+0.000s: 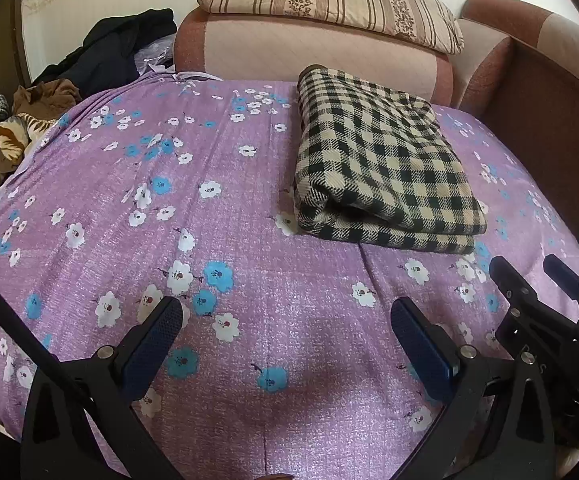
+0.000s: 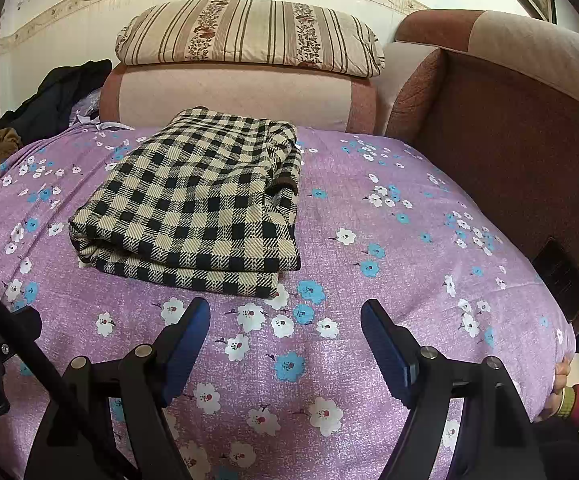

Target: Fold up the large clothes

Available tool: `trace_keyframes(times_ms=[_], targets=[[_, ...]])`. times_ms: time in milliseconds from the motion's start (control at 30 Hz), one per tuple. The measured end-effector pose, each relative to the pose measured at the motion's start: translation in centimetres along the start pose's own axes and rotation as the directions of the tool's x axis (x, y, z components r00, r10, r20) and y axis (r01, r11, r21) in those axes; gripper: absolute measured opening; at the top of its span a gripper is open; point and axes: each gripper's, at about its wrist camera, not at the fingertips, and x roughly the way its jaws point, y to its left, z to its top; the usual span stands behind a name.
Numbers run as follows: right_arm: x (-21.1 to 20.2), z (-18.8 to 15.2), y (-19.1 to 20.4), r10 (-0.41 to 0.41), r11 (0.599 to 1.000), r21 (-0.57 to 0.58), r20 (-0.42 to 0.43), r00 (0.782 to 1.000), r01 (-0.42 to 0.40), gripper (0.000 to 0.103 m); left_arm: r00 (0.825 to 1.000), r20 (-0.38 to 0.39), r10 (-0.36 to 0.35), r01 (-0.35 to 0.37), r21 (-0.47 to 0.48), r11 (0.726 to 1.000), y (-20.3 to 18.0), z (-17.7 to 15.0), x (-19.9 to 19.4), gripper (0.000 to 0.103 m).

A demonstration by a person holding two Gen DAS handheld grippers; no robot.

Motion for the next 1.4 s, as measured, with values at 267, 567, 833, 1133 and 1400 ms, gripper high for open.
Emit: trace_keyframes(times_ms=[267, 567, 833, 1133, 1400], targets=[[-0.15, 0.09, 0.12, 0.0, 1.0, 0.0, 0.003, 1.0, 0.0, 0.082, 1.0, 0.0, 0.0, 0.0, 0.001, 1.0, 0.07, 0.0, -0.01, 0.103], [-0.15, 0.06, 0.13, 0.0, 1.0, 0.001, 0.003, 1.0, 0.0, 0.082, 1.0, 0.0, 0.0, 0.0, -0.002, 1.0, 0.17, -0.08, 0.04, 0.103], [-0.21, 0.13, 0.28, -0.001, 1.0, 0.0, 0.003, 1.0, 0.001, 0.082, 1.0, 0.003, 0.007, -0.007, -0.001, 1.0, 0.25, -0.09, 0.03, 0.103], [-0.16, 0.08, 0.24, -0.001, 1.0, 0.0, 0.002, 1.0, 0.001, 0.083, 1.0, 0.009, 0.022, -0.022, -0.002, 1.0, 0.1, -0.02, -0.03, 0.103], [-0.12, 0.18, 0.57, -0.001, 1.0, -0.008, -0.001, 1.0, 0.001, 0.083, 1.0, 0.01, 0.025, -0.025, -0.001, 1.0, 0.2, -0.04, 0.0, 0.103]])
